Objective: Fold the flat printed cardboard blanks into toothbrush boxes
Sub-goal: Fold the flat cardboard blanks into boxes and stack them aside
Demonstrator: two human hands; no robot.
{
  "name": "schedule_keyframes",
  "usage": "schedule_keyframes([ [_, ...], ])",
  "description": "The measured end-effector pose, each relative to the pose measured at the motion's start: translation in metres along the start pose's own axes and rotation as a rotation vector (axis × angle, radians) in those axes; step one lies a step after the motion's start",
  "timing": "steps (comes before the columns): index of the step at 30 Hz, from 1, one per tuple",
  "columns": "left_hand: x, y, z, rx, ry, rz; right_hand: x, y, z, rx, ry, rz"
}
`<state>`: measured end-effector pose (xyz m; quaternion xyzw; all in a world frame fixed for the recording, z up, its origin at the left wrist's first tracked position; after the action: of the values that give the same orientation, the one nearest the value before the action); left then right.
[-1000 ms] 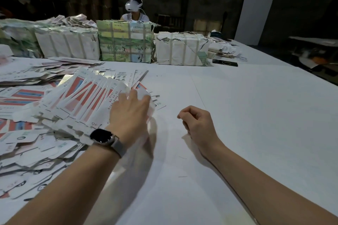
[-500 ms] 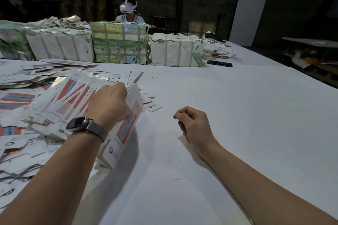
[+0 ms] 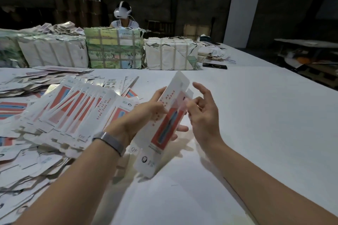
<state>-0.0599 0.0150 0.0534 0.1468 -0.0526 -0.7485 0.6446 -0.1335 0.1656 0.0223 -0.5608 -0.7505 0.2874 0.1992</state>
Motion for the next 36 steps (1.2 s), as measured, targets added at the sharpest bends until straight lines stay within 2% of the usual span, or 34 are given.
schedule_keyframes([
  [3, -0.003, -0.007, -0.006, 0.024, -0.049, -0.013, 0.008, -0.006, 0.000, 0.035, 0.089, -0.063],
  [7, -0.008, -0.015, -0.013, 0.067, -0.121, 0.251, 0.011, -0.009, 0.007, -0.073, 0.191, -0.118],
  [9, -0.008, -0.018, -0.017, 0.054, -0.129, 0.293, 0.010, -0.008, 0.009, -0.116, 0.208, -0.147],
  [11, -0.008, -0.018, -0.018, 0.039, -0.103, 0.247, 0.008, -0.010, 0.009, -0.152, 0.197, -0.147],
  [15, -0.013, -0.014, -0.015, 0.127, -0.089, -0.004, 0.014, -0.024, 0.005, -0.226, 0.227, -0.090],
  [18, -0.016, -0.013, -0.013, 0.148, -0.221, -0.036, 0.026, -0.034, -0.003, -0.264, 0.225, -0.144],
  [21, -0.022, -0.012, -0.010, 0.117, -0.217, -0.069, 0.036, -0.037, -0.006, -0.320, 0.143, -0.190],
  [26, -0.028, -0.016, -0.013, 0.127, -0.247, 0.025, 0.033, -0.041, -0.010, -0.287, 0.108, -0.101],
  [30, -0.041, -0.021, -0.013, 0.018, -0.173, 0.004, 0.029, -0.038, -0.015, -0.115, 0.147, 0.036],
  [33, -0.043, -0.022, -0.012, -0.070, -0.170, 0.112, 0.023, -0.030, -0.016, -0.018, 0.080, 0.166],
  [36, -0.042, -0.021, -0.016, -0.147, -0.069, 0.153, 0.014, -0.019, -0.010, -0.102, 0.054, 0.140],
])
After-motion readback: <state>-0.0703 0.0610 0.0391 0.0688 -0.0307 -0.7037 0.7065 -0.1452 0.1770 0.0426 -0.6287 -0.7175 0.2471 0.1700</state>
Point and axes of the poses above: each hand's wrist, its own y-axis away from the middle knuckle, its own x-axis out of the back of the hand, z = x × y, the point moved 1 cm from there along -y, towards the middle knuckle, and after that the axes turned 11 degrees about x, right-handed, at the moved point
